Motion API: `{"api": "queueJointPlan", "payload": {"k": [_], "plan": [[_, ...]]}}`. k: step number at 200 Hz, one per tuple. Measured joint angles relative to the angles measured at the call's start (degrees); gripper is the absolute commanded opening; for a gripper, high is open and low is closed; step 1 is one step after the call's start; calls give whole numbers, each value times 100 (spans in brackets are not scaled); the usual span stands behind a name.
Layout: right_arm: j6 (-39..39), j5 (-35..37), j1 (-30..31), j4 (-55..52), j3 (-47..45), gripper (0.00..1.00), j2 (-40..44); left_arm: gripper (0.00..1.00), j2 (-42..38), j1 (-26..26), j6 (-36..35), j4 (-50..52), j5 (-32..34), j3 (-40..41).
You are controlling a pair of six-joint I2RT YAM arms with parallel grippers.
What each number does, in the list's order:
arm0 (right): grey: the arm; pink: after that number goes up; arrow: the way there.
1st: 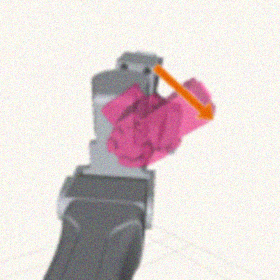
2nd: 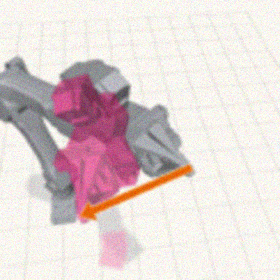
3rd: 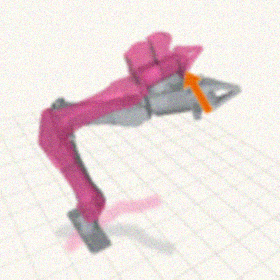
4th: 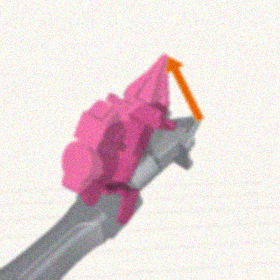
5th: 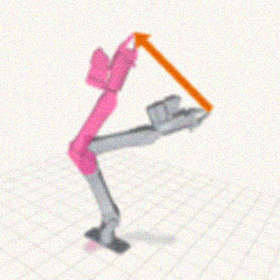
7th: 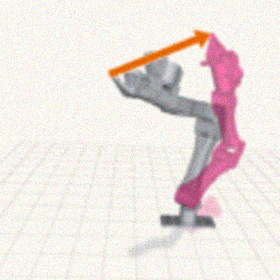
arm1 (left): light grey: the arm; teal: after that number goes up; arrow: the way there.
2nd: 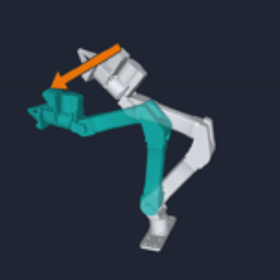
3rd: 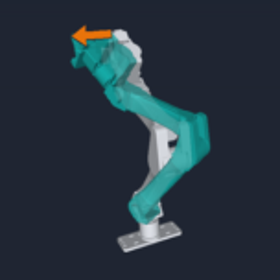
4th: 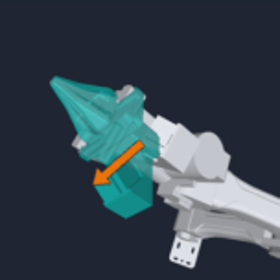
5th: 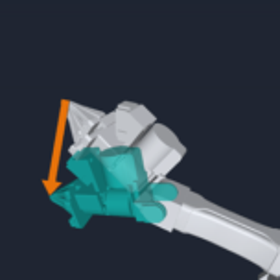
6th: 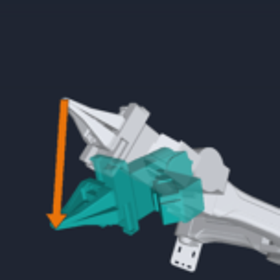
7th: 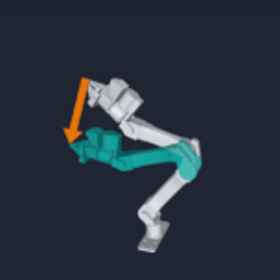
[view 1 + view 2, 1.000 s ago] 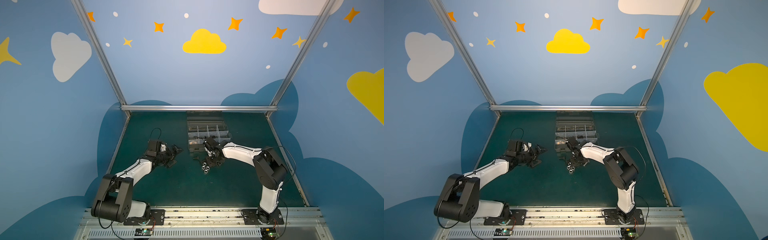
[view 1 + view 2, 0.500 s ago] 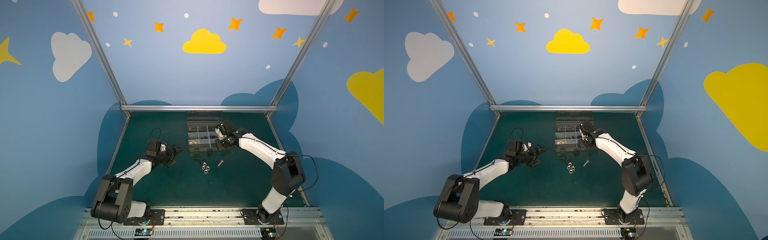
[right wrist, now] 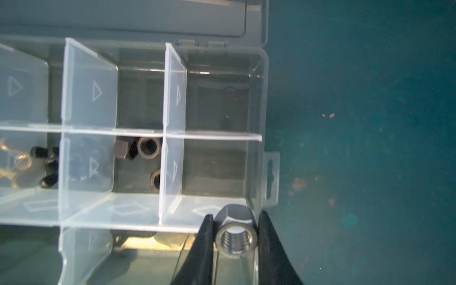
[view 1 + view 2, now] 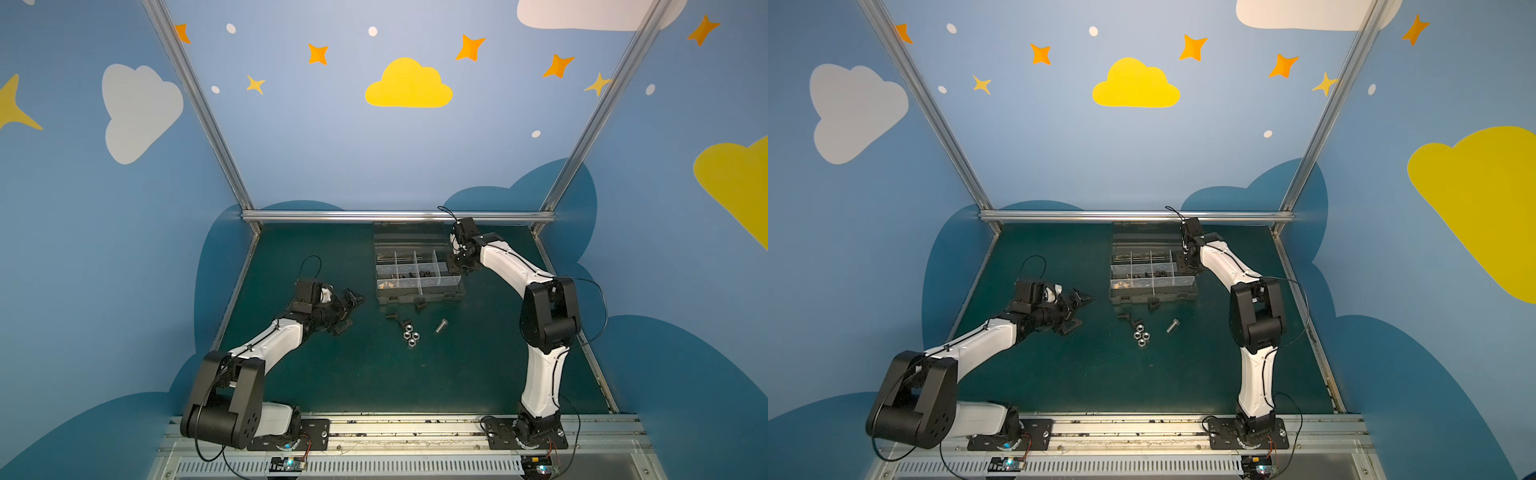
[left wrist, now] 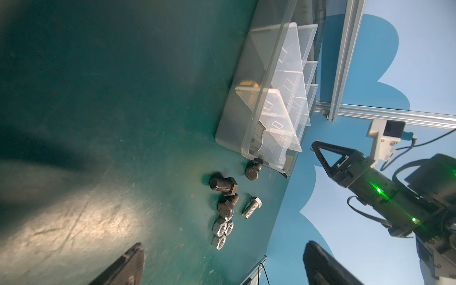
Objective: Sort the screws and nuts into containers
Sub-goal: Place the nut into the container.
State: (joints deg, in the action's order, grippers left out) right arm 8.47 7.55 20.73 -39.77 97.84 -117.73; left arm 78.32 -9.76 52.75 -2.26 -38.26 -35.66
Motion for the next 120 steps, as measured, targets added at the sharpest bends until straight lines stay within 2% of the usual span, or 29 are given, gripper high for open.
{"api": "queueJointPlan", "payload": {"k": [50,77,100,120], "plan": [[7,0,0,-66,256,18,-280,100,-9,0,0,42,2,0],[7,-4,0,-98,286,20,-398,100,-9,0,0,42,2,0],[2,-7,0,-118,310,34,-479,100,-9,0,0,42,2,0],[-9,-7,2,-120,310,39,-490,100,-9,0,0,42,2,0]]}}
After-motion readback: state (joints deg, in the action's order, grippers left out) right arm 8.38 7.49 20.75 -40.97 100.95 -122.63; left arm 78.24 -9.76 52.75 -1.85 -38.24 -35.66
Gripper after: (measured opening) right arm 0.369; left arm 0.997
